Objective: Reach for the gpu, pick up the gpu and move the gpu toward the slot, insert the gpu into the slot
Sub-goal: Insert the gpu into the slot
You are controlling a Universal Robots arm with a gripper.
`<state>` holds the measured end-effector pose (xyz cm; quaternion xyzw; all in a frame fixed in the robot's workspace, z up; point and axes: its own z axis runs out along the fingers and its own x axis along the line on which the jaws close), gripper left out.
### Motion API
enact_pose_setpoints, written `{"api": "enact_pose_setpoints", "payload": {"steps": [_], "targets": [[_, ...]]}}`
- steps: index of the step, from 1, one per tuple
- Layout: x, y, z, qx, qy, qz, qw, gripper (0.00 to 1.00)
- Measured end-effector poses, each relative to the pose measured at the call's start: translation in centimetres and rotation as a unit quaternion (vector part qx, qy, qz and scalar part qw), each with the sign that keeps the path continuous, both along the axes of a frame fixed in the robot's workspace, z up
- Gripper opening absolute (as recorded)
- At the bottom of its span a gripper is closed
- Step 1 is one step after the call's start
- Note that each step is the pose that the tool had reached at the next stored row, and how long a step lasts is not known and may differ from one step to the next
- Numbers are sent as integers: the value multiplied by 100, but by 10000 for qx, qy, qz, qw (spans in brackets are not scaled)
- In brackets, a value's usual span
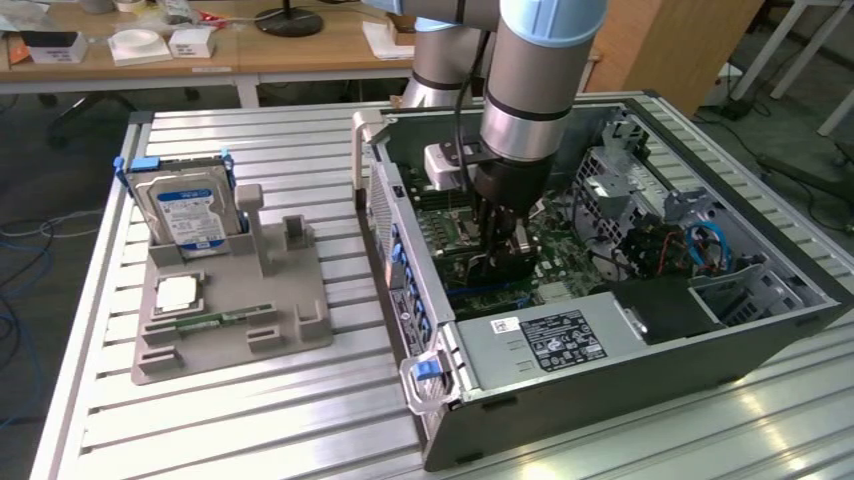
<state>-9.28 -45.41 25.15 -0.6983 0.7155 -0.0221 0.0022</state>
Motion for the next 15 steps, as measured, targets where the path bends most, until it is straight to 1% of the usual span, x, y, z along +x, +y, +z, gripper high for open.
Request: {"api": "enact_pose_setpoints", "payload": {"steps": [10,15], "targets": [[0,4,-3,0,1,0,10000,26],[0,18,-10,-2,1,0,10000,26]]}}
